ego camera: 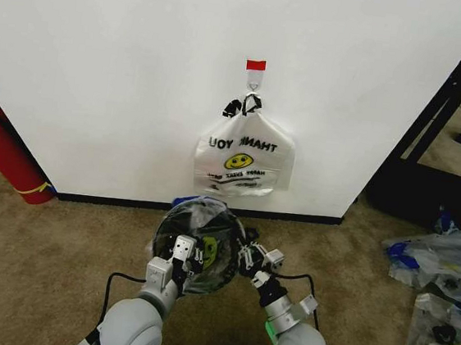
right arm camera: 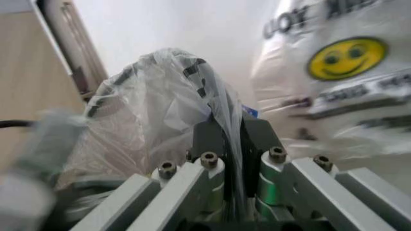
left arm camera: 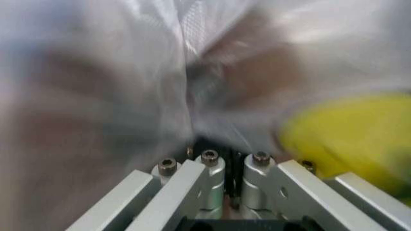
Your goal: Pick up the garbage bag from the wall and place it over the trash bin.
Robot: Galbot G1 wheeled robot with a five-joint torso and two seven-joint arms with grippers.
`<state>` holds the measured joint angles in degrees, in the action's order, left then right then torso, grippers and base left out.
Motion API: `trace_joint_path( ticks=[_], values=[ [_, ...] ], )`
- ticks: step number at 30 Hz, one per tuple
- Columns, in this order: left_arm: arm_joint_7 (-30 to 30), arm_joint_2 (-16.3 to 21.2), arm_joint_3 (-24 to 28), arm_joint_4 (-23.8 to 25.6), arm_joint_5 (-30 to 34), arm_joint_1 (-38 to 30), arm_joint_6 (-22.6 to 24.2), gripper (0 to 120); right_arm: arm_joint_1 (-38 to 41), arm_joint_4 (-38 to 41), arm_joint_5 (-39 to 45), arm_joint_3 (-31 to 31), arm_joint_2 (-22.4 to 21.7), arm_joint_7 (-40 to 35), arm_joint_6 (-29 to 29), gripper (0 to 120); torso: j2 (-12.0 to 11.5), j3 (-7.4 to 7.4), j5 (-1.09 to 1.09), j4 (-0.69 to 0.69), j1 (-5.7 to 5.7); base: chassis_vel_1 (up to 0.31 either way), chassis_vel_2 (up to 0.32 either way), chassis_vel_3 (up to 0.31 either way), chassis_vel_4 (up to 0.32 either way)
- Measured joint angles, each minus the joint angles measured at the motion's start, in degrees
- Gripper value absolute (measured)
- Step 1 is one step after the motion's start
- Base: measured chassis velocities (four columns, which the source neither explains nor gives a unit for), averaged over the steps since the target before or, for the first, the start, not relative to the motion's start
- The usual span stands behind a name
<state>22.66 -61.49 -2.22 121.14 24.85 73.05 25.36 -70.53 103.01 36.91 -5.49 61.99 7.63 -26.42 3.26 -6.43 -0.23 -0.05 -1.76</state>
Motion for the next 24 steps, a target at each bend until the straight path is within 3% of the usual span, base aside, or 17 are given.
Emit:
trace_joint_path(
  ticks=[14,24],
  values=[
    [2.5,-0.4,-0.2,-7.2,-3.0,-4.7,2.1,0,-4.6,4.5,-0.9,-0.6,-2.4,4.3,-0.2,1,0.0,0.00,0.00,0.00,0.00,0.000,0.000,0.000,0.000],
    [1.5,0.0,-1.3,-7.8,-3.7,-3.8,3.2,0,-6.5,6.1,-1.0,1.8,-3.7,6.2,-0.6,1,0.0,0.00,0.00,0.00,0.00,0.000,0.000,0.000,0.000]
  ],
)
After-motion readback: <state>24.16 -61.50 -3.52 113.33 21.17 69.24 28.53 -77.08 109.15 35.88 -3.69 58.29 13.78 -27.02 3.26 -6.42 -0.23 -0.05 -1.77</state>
